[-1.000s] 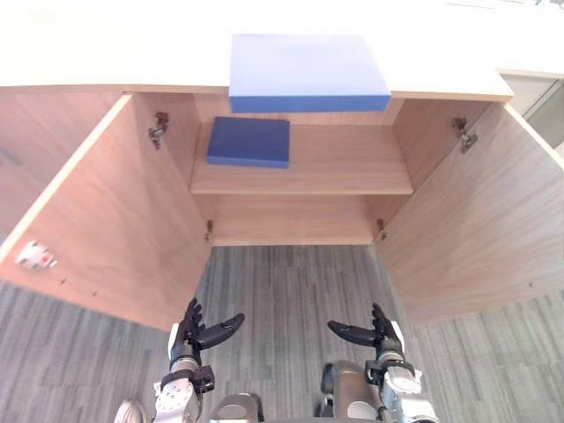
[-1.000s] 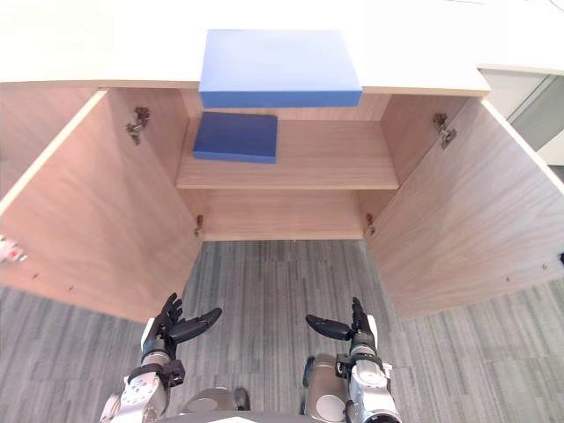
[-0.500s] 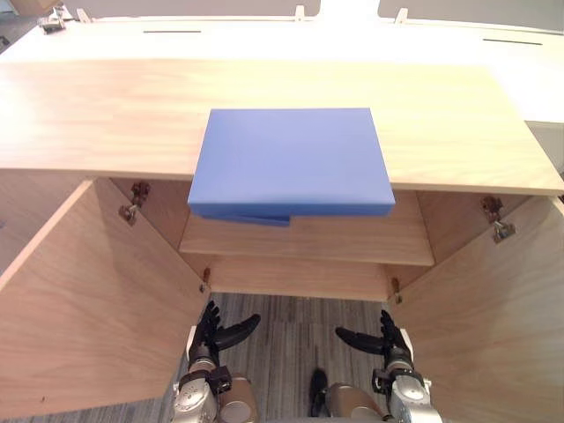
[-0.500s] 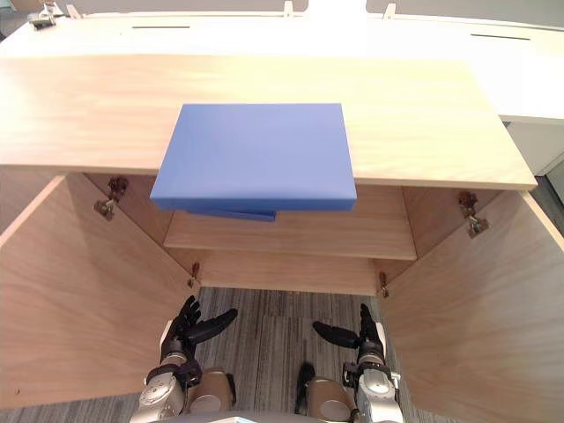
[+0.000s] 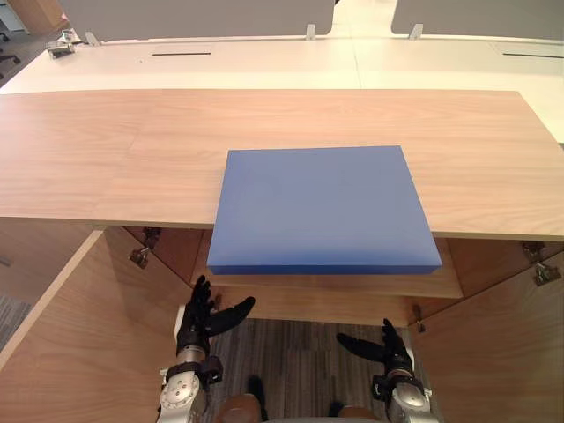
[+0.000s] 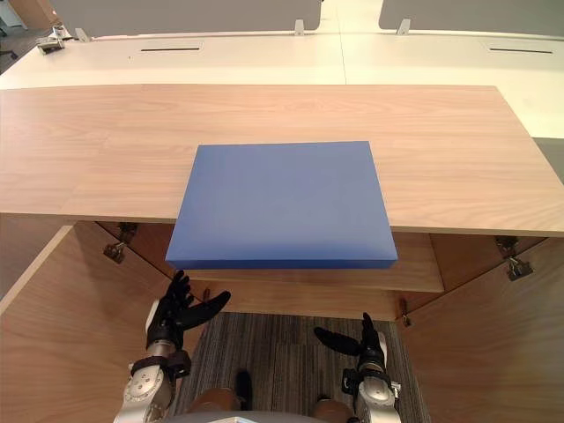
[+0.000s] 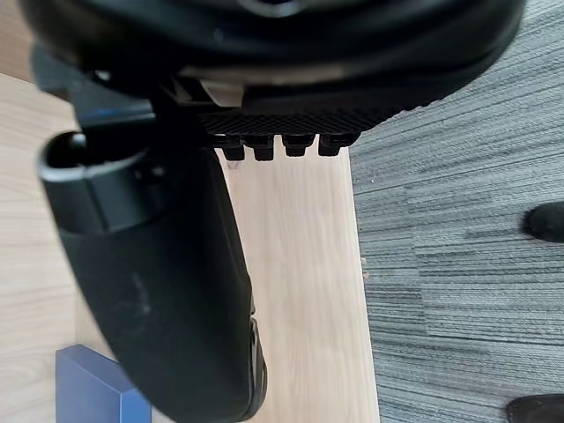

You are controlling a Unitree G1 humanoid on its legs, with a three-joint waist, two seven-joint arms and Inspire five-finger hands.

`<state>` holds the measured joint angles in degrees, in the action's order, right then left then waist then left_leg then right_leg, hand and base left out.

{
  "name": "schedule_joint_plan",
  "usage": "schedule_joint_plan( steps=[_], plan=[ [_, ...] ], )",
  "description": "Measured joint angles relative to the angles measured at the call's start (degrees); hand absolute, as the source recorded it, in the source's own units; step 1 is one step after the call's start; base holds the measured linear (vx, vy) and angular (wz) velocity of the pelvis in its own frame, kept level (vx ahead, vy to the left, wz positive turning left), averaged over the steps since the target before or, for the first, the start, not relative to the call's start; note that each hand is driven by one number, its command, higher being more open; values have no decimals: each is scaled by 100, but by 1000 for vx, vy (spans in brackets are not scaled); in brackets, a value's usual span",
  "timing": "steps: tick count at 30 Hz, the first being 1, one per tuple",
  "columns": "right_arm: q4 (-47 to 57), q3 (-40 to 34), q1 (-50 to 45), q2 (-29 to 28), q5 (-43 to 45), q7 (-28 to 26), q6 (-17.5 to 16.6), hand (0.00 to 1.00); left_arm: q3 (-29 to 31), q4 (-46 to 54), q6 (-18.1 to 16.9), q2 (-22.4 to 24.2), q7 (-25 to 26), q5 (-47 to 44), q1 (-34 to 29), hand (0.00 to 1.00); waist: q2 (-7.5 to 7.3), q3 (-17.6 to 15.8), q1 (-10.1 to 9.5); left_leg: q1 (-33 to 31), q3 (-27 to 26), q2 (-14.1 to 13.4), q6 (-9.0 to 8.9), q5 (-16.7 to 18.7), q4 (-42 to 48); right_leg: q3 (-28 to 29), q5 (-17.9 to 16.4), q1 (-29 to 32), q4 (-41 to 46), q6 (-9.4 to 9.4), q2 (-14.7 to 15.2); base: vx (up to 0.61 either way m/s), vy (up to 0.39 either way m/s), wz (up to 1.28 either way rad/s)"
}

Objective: Walk over to the cabinet, pick up the folder, carry it to the office cabinet, place the folder inside the office cabinet, then close the office cabinet door

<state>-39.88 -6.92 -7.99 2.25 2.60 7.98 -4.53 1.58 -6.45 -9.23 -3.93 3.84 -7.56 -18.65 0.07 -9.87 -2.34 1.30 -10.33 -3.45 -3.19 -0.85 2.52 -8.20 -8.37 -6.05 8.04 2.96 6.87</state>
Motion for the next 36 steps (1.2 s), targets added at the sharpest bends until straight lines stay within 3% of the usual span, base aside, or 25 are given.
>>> schedule_joint_plan(
  steps=[8,14,21,29,36],
  plan=[
    [-729,36,46,169,-58,-3,-48,100,-338,1385,-385,-305,216,755,-538,100,24,164,-14,345,78,74,50,-243,-417,1,2,-172,-39,2,1,-59,-5,2],
    [-1094,164,-21,360,-142,33,-148,100,-365,2150,-534,-539,790,1737,-968,100,47,184,10,441,185,117,56,-309,-479,5,42,-293,-126,71,3,-83,8,4],
    [-1181,346,-175,447,-224,128,-230,100,-322,3238,-998,-607,1467,2326,-1104,100,48,355,14,438,194,110,47,-302,-416,22,62,-338,-156,99,-9,-25,-2,1],
    [-1177,407,-167,444,-223,135,-243,100,-291,3863,-1011,-304,1509,2053,-1176,100,24,405,11,327,200,110,102,-144,-146,12,121,-405,-235,133,4,0,0,0],
    [-1146,515,-168,437,-228,120,-243,100,-433,4206,-1015,-631,1332,2315,-970,100,10,402,43,328,206,137,132,-82,-55,2,130,-465,-269,155,37,0,0,0]
  ],
)
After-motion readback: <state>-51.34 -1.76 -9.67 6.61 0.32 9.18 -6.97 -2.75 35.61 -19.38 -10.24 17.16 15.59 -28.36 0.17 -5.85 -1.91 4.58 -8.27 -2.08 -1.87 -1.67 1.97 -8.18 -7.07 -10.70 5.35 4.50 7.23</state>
